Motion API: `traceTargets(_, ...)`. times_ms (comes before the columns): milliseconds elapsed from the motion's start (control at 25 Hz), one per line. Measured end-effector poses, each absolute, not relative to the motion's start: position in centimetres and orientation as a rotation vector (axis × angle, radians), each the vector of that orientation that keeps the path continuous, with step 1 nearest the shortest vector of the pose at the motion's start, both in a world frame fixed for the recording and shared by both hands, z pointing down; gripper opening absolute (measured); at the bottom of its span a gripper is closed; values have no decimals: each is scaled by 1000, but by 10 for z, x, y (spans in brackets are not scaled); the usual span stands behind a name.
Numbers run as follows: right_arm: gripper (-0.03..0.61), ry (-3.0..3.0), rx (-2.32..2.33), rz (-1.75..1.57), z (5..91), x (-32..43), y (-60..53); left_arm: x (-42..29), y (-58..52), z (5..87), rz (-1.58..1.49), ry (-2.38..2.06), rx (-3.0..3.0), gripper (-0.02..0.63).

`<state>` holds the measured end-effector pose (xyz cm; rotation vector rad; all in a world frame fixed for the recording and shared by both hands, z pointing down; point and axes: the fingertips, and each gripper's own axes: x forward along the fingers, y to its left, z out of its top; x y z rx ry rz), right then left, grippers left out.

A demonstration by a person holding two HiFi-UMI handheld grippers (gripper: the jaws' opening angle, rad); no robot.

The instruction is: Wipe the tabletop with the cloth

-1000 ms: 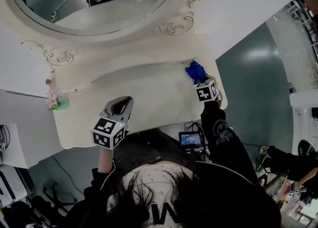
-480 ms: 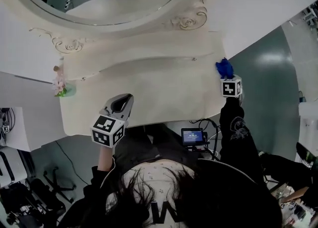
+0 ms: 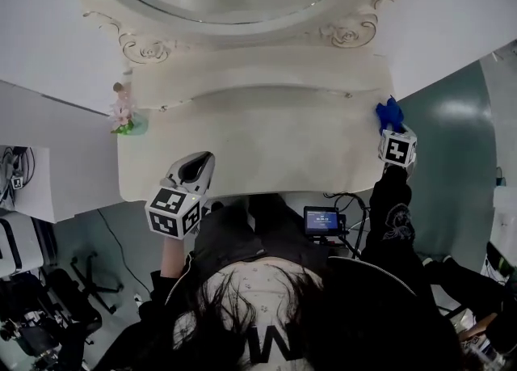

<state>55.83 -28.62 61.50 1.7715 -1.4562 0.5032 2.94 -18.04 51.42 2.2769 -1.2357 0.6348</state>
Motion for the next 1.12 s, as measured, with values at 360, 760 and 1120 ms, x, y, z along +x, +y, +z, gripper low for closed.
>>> traceTargets(360, 87, -1619, 1794, 528, 566, 442, -265, -66, -147, 507, 567, -1348, 2225, 2)
traceTargets(760, 87, -1884, 1613, 517, 555, 226, -238, -191, -99, 510, 527, -1419, 2192, 2)
traceTargets(1120, 87, -2119, 1225, 405, 576, -19, -214, -261, -62, 516, 478, -1446, 2166, 2)
